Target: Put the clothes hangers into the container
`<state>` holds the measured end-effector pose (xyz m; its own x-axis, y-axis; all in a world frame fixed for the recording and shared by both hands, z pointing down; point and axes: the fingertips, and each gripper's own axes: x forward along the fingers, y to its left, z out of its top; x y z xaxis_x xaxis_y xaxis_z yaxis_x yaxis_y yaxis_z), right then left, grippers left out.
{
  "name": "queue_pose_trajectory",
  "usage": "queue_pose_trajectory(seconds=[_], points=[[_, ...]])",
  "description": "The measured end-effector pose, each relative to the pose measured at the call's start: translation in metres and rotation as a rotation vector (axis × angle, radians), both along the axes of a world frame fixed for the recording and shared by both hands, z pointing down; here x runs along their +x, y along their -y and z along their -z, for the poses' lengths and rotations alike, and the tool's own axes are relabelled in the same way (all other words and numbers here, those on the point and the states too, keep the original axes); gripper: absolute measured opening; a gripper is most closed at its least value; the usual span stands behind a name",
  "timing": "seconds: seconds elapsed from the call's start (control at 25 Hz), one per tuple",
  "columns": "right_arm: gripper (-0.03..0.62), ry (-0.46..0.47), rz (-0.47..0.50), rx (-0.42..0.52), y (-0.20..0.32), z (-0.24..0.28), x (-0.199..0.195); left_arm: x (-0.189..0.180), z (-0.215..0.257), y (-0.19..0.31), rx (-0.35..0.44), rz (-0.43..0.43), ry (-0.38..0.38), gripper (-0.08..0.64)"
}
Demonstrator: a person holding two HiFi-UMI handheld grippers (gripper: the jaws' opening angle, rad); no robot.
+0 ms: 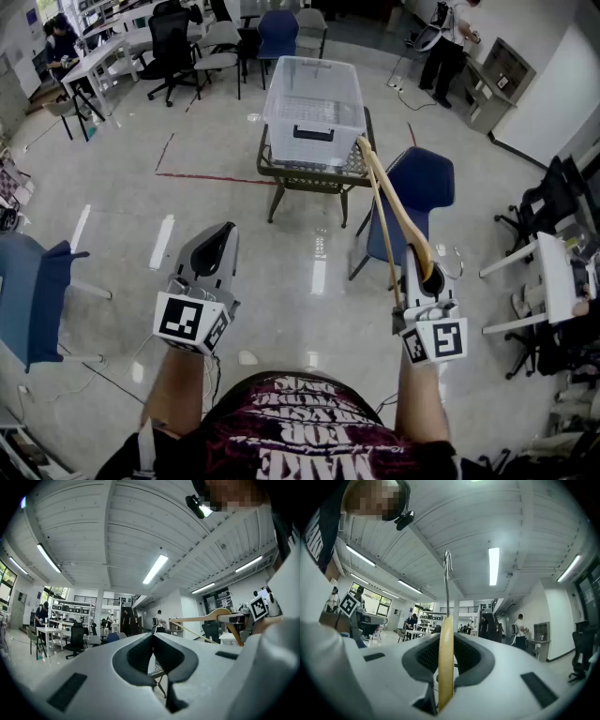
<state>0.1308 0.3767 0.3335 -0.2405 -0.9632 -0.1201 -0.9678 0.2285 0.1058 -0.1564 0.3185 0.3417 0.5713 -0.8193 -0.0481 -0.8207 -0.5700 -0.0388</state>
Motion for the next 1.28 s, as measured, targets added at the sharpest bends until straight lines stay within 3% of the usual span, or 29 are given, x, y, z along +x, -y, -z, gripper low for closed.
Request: queue_pose_trajectory(seconds=[0.36,0.6,0.92,1.28], points=[[0.058,-0.004,0.082,0.018,-0.037,0.003,0.026,0.040,0.002,-0.047,0.015,0.053,0.041,0.006],[0.058,0.024,0.115,0.006,-0.044,-0.004,0.031,0.038,0.001,-0.061,0.063,0.133,0.167,0.006],[0.058,0.052,0.120,0.002,-0.029,-0.007,0.030,0.039,-0.003,-0.050,0.032,0.085,0.151,0.006],[0.058,0.054,0.076,0.008,0.016,-0.009,0.023,0.036,-0.009,0.008,0.030,0.035,0.143,0.006]])
